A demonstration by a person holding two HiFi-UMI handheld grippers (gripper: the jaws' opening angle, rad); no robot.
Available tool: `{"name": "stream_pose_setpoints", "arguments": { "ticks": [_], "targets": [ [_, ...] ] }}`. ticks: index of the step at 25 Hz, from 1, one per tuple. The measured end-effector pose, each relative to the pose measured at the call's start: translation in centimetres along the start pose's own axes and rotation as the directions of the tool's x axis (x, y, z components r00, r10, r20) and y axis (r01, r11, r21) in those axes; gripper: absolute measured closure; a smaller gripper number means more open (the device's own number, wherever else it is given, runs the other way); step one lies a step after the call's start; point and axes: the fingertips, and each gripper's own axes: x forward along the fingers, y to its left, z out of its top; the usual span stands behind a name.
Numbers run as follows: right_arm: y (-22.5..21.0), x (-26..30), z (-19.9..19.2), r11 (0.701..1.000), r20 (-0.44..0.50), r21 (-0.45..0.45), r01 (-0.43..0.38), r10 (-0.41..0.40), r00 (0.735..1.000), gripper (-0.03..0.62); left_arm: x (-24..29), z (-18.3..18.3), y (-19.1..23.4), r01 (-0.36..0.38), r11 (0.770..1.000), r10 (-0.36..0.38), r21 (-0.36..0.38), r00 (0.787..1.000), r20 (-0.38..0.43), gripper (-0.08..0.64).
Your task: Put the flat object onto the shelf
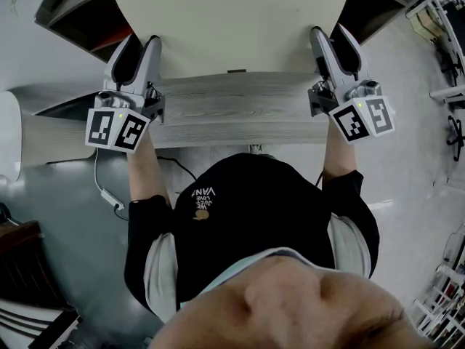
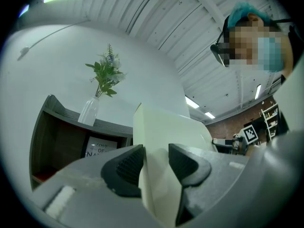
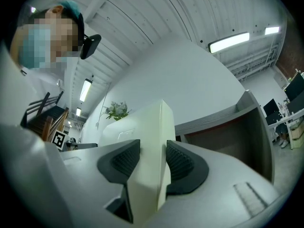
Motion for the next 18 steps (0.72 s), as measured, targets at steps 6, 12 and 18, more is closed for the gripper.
{"name": "stream_pose_setpoints", "arguments": {
  "ticks": [6, 12, 18],
  "targets": [
    [-0.1, 2.0, 3.5, 0.998, 0.045, -0.055, -0.023, 0.025, 0.999, 0.423, 1.7, 3.3, 0.4, 0.004, 0.999, -0.006, 0.042, 0.999, 0.037, 0.388],
    [0.4, 2.4, 4.9, 0.994, 0.079, -0.098, -0.041, 0.049, 0.996, 0.425, 1.6, 5.2, 0.4, -0.002, 0.996, -0.004, 0.094, 0.998, 0.068, 0.39],
    [0.6, 3.2, 6.6, 0.988, 0.108, -0.146, -0.06, 0.077, 0.991, 0.428, 2.3, 7.3, -0.2, 0.009, 0.99, -0.023, 0.143, 0.995, 0.096, 0.39]
  ]
}}
